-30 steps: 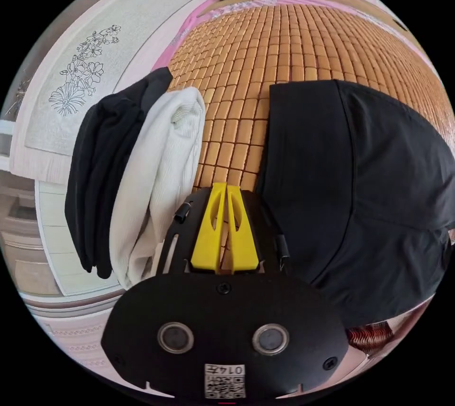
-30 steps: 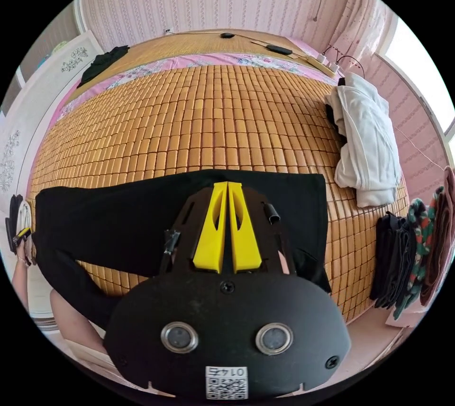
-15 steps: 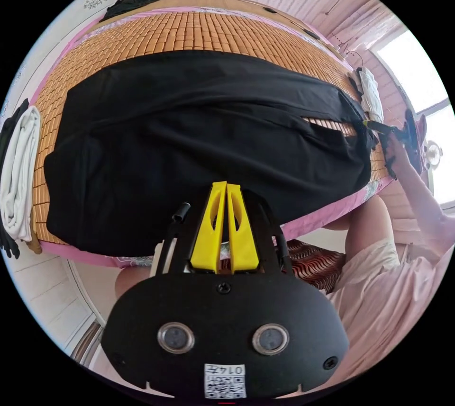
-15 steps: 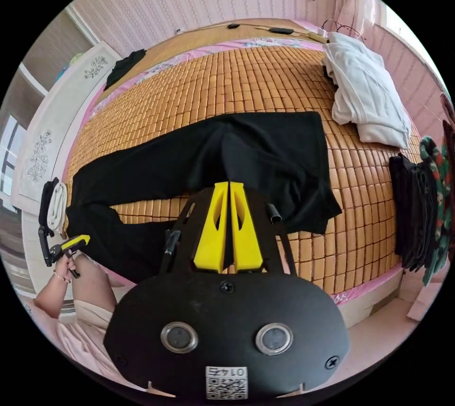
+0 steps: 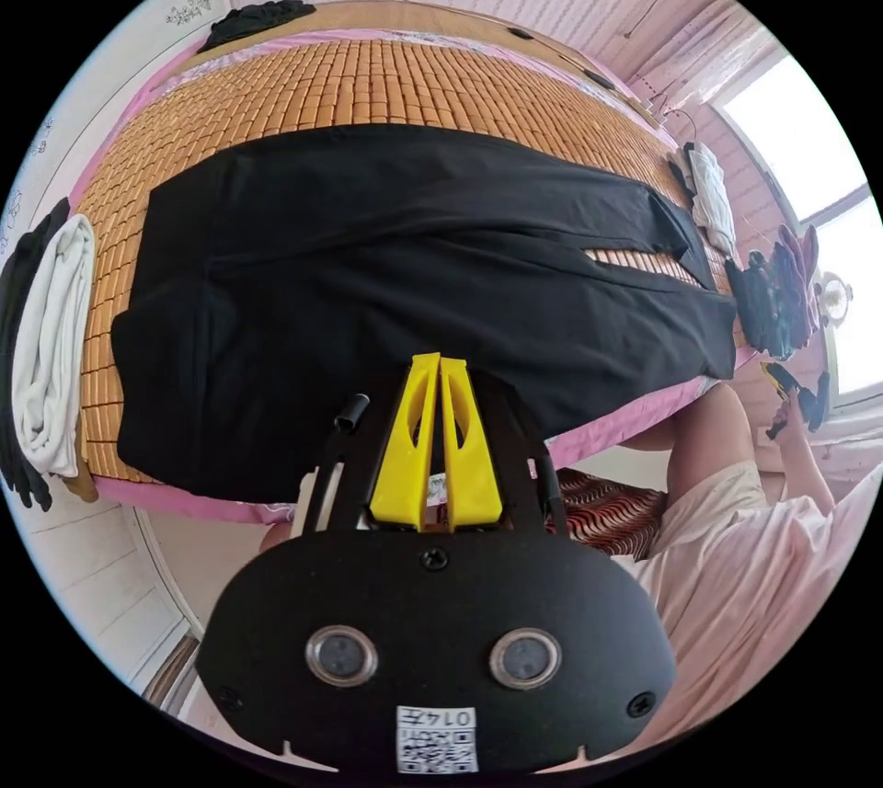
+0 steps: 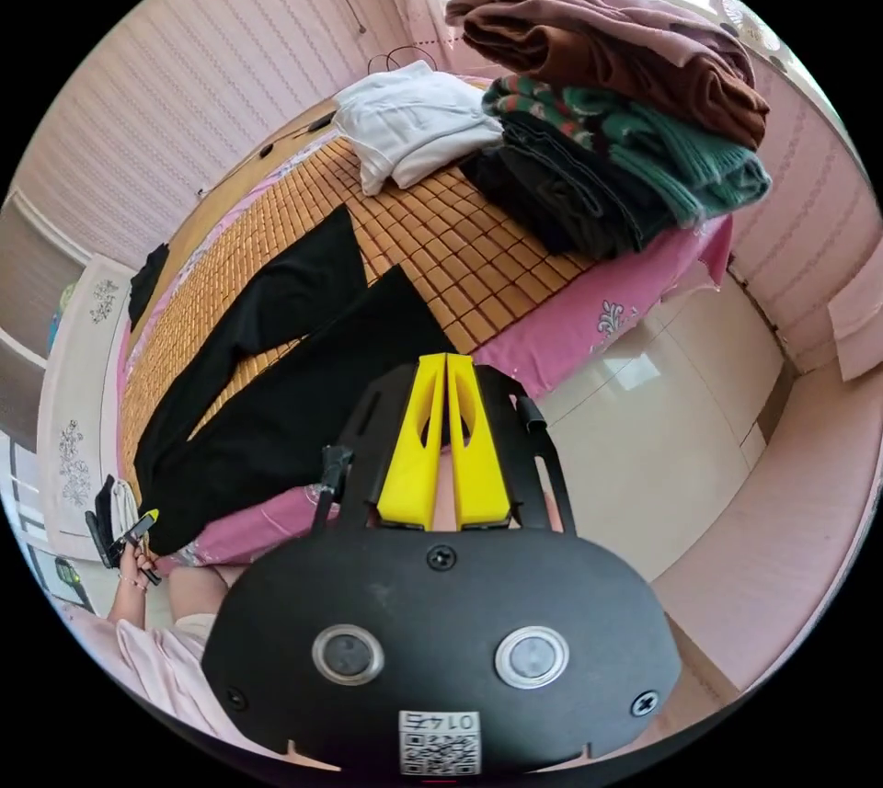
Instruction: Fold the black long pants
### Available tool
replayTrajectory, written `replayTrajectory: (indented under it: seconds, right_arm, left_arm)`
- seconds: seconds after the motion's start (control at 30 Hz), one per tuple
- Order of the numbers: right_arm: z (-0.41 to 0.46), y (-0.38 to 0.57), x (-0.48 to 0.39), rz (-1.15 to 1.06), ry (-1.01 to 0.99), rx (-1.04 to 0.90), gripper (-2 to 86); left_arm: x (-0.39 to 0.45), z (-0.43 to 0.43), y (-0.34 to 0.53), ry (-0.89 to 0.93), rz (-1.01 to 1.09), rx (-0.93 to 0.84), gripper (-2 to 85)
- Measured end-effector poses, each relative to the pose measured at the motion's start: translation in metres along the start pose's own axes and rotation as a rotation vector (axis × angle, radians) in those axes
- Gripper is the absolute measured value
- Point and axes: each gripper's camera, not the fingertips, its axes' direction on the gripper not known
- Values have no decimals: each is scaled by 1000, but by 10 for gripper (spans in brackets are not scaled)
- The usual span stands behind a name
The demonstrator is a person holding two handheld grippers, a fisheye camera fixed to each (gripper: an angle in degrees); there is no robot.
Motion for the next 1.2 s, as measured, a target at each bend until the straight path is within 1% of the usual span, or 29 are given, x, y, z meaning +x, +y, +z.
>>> replayTrajectory:
  seconds: [0.07, 0.17, 0.2, 0.27, 0.3, 0.33, 0.37, 0.43, 0.47, 0.5, 0.53, 0.6, 0.67, 0.77, 0.8, 0.87, 0.93, 1.0, 1.03, 1.07, 1.13, 1.2]
  right_arm:
    - [29, -38, -50, -162, -4, -37, -3]
    - [74, -85, -113, -313, -11, -62, -3]
    - [85, -93, -123, -334, 4, -67, -3]
    - [132, -116, -152, -397, 100, -130, -4]
    - [144, -119, -156, -402, 130, -153, -5]
    - [144, -121, -163, -421, 163, -52, -6]
    - [146, -124, -170, -430, 223, -7, -7]
    - [159, -130, -176, -488, 301, -51, -8]
    - [162, -133, -175, -508, 358, -25, -9]
    - [167, -136, -173, -505, 398, -41, -9]
    - [167, -140, -168, -520, 363, -19, -9]
    - [167, -150, -157, -489, 299, -45, -9]
    - [166, -159, -142, -421, 213, -69, -9]
    - [160, -161, -125, -358, 130, -108, -9]
    - [154, -160, -122, -340, 118, -97, -9]
    - [115, -141, -110, -359, 10, 5, -8]
    - [91, -117, -100, -429, -27, 1, -6]
    - [79, -86, -85, -474, 32, -46, -2]
    - [75, -64, -70, -483, 93, -67, 6]
    - [72, -47, -53, -466, 152, -85, 17]
    - [70, -29, -25, -404, 193, -99, 51]
    - [69, -22, -1, -335, 145, -120, 72]
  left_arm:
    - [-16, -13, -9, -57, -51, 55, -10]
    - [-43, -23, -31, -112, -144, 98, -10]
    - [-48, -24, -36, -125, -162, 103, -10]
    - [-65, -22, -57, -201, -223, 111, -10]
    - [-68, -20, -61, -228, -236, 105, -10]
    - [-73, -13, -69, -283, -260, 74, -10]
    - [-77, -3, -76, -326, -283, 31, -10]
    - [-83, 13, -81, -366, -314, -40, -10]
    - [-80, 12, -80, -371, -306, 20, -10]
    - [-81, 13, -80, -368, -319, 24, -10]
    - [-81, 14, -80, -358, -344, 37, -10]
    - [-78, 18, -81, -369, -343, 36, -10]
    - [-72, 24, -85, -404, -316, 13, -10]
    - [-70, 28, -87, -361, -360, 6, -10]
    - [-69, 28, -87, -350, -371, 6, -10]
    - [-60, 25, -84, -353, -378, 21, -10]
    - [-43, 19, -78, -356, -313, 66, -10]
    - [-23, 14, -67, -307, -249, 97, -10]
    - [-7, 13, -57, -260, -201, 105, -10]
    - [10, 14, -46, -221, -149, 103, -10]
    - [39, 17, -29, -177, -73, 90, -10]
    - [68, 20, -15, -157, -7, 80, -10]
